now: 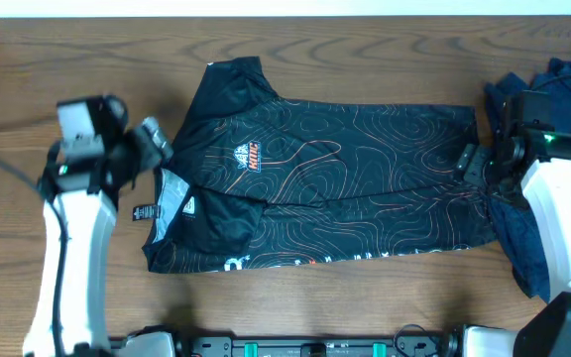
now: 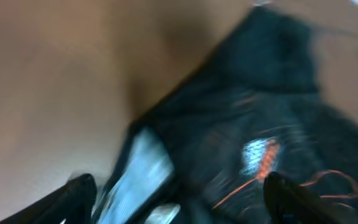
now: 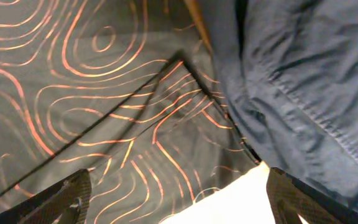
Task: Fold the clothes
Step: 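Release the jersey and move the left gripper to its upper-left shoulder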
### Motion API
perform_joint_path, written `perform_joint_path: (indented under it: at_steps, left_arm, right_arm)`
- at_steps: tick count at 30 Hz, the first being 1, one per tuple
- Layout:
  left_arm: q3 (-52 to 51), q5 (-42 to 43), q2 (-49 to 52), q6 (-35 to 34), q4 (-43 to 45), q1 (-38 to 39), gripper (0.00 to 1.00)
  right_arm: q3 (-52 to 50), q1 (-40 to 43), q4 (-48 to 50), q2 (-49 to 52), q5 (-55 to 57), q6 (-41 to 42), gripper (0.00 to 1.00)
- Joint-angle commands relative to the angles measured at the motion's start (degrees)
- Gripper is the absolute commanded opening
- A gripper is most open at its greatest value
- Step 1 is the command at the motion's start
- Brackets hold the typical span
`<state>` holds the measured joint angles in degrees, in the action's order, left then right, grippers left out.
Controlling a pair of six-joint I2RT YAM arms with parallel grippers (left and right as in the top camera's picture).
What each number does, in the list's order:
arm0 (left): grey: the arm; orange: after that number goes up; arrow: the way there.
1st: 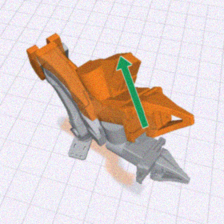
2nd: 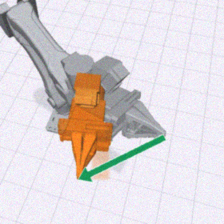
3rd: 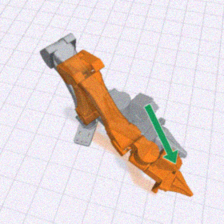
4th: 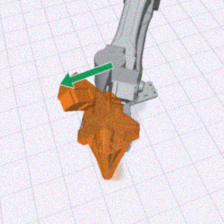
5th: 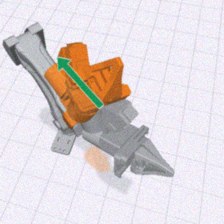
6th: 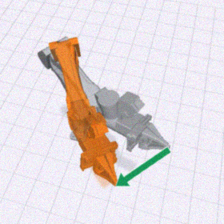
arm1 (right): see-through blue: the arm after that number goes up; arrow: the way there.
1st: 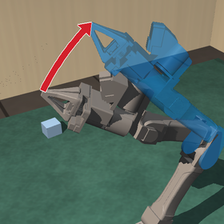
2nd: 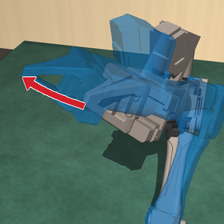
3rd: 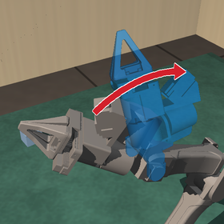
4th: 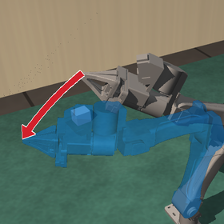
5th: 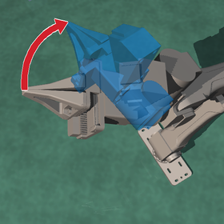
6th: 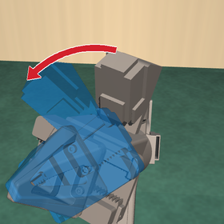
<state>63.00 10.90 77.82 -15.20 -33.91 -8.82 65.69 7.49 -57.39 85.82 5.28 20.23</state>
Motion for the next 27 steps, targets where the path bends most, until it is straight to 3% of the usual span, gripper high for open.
perform_joint_path:
  at_steps: [1,4,12,16,20,27]
  left_arm:
    - [4.2,11.02,8.68,10.25,5.6,1.79,0.96]
    - [8.57,15.58,17.42,10.95,10.23,1.73,0.99]
    - [24.94,15.5,40.98,10.73,10.67,1.95,0.99]
    - [29.24,14.36,46.45,11.37,11.67,2.29,0.99]
    - [29.51,8.92,49.11,12.33,15.28,3.69,0.98]
    - [29.51,7.21,53.09,13.27,18.71,7.56,0.93]
  right_arm:
    - [0.92,0.35,-0.63,-1.03,-3.65,-2.19,0.89]
    - [0.92,0.33,-1.62,-1.03,-3.91,-2.34,0.89]
    - [0.92,0.33,-3.13,-1.03,-4.28,-2.32,0.89]
    - [0.92,0.33,-3.3,-1.03,-4.31,-2.25,0.89]
    - [0.92,0.33,-3.28,-1.03,-4.28,-1.84,0.89]
    - [0.92,0.33,-3.32,-1.03,-5.03,-1.6,0.89]
